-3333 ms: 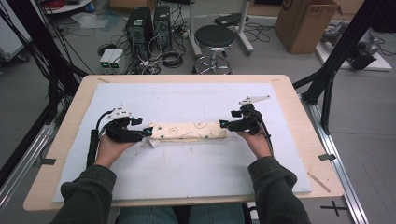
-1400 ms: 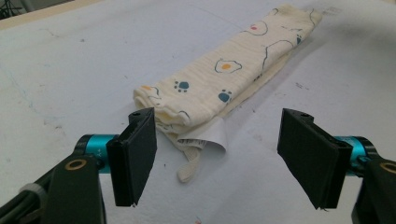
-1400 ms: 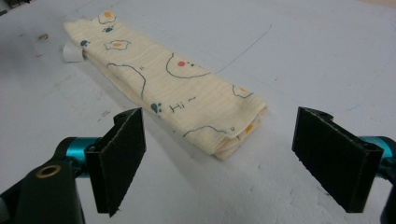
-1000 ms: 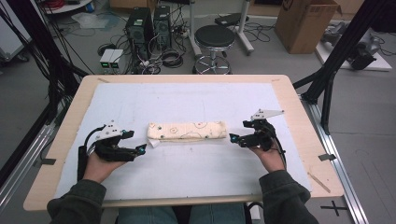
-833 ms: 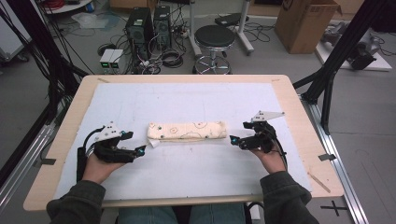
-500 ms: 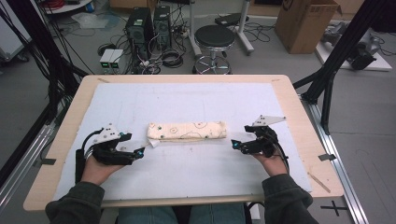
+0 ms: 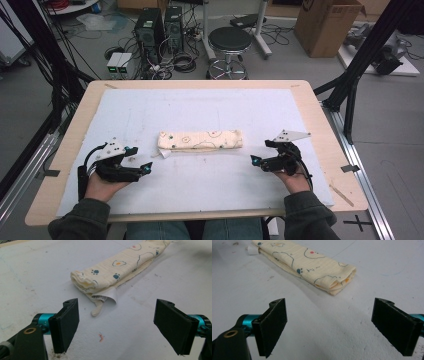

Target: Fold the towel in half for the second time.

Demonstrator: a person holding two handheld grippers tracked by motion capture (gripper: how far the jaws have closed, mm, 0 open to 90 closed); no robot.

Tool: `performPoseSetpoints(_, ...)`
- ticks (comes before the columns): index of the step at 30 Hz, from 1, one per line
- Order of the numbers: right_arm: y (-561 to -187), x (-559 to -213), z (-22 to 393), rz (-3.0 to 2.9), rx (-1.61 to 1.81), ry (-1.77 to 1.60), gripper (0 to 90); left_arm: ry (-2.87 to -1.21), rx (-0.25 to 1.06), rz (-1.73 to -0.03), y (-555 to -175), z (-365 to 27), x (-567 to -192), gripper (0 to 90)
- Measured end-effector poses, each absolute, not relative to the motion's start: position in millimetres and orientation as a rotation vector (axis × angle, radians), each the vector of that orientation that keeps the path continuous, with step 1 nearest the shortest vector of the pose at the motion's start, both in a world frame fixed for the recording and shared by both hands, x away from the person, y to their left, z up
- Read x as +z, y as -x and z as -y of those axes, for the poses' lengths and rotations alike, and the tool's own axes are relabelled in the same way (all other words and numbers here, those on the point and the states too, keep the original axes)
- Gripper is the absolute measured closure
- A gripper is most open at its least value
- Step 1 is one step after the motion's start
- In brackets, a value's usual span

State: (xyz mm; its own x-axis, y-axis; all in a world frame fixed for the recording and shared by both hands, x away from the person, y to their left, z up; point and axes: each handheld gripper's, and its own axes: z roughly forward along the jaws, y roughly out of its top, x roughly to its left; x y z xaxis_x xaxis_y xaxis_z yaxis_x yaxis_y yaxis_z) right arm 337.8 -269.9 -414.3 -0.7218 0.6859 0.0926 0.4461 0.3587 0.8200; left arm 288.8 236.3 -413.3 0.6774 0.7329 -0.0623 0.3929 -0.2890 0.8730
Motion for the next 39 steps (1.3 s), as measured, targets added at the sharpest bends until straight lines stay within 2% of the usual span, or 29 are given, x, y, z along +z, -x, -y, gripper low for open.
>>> performPoseSetpoints(26, -318, -420, 285, -2.327, 1.301, -1.014, 12.4, -1.91, 0.468, -0.903, -262, -247, -423, 20.9)
performPoseSetpoints(39, -314, -427, 280, -2.374, 1.278, -0.997, 12.4, -1.901, 0.492, -0.899, -262, -250, -424, 20.9)
